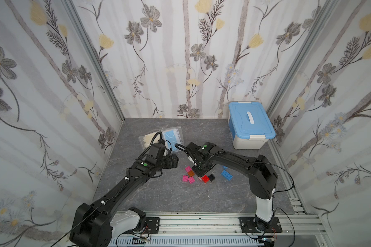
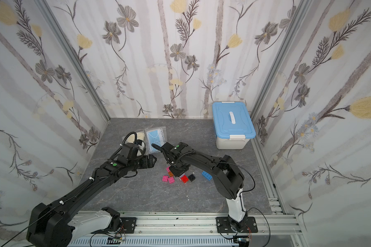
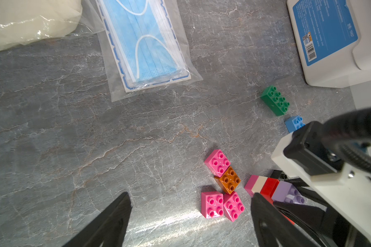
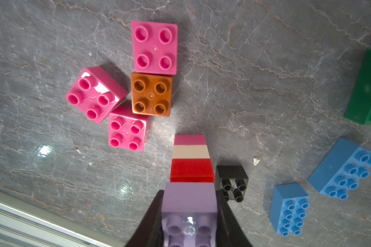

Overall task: Assemble the letter p with lego
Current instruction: Assemble the lego brick with the lego brick.

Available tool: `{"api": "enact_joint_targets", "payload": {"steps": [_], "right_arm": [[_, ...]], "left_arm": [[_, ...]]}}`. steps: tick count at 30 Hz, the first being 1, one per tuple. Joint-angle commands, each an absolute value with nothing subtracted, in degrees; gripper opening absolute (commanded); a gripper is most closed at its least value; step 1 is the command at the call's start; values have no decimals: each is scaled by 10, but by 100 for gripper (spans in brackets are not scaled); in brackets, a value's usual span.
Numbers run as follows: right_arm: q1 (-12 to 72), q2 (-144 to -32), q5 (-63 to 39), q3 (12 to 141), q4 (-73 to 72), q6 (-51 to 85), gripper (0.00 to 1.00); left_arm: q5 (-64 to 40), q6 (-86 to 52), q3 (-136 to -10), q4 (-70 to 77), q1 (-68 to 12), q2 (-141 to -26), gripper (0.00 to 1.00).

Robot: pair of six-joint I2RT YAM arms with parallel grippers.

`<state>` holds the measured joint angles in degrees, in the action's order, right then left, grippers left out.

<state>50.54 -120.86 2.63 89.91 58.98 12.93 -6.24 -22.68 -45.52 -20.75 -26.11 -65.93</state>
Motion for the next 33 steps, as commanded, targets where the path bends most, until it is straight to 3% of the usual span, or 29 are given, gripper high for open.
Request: {"api": "enact_joint_targets", "payload": {"steps": [1, 33], "right_arm": [[506, -1218, 17, 900, 583, 123, 17], [502, -1188, 0, 904, 597, 118, 17]], "left_arm": [[-64, -223, -454, -192, -260, -657, 90], [-69, -226, -454, -194, -260, -650, 90]]}}
